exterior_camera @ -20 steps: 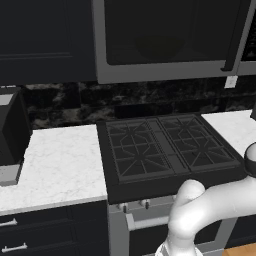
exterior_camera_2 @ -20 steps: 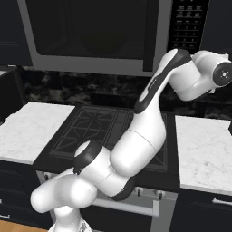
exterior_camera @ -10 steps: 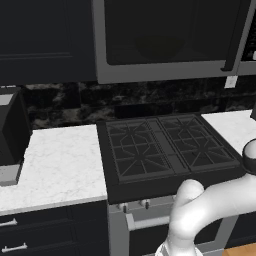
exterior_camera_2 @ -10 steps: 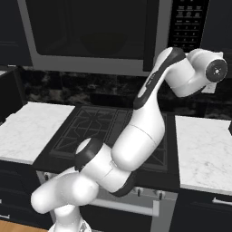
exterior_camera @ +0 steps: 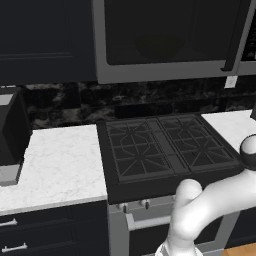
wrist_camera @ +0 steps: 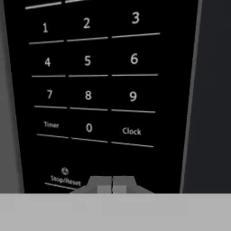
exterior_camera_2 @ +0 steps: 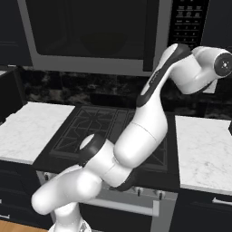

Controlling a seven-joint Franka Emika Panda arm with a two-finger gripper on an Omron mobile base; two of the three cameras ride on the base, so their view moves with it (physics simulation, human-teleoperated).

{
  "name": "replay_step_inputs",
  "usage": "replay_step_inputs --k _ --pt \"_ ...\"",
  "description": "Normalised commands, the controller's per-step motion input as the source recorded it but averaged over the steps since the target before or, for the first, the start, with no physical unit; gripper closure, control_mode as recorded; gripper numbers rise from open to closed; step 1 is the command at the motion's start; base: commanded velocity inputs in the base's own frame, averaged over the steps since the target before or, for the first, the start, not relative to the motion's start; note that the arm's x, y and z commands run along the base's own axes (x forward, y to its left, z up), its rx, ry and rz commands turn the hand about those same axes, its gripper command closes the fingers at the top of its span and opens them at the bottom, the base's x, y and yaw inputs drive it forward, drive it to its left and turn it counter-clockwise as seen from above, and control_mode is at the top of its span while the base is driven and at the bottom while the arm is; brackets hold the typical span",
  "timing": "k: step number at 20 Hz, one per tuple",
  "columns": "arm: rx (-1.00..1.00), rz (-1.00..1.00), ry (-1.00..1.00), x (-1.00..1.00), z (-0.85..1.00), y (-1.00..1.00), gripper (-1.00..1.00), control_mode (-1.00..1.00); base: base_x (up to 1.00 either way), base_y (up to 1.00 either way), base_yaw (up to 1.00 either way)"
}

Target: Open the microwave, place the bowl with waffle inside the microwave, then close the microwave door and turn it on.

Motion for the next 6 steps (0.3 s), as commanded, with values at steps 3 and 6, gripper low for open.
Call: replay_step_inputs --k 3,6 --pt "-0.04 0.00 0.00 0.55 -0.20 -0.13 1.00 -1.00 0.00 0.00 0.00" --pt "-0.02 0.00 0.00 0.39 -0.12 -0.08 1.00 -1.00 0.00 0.00 0.00"
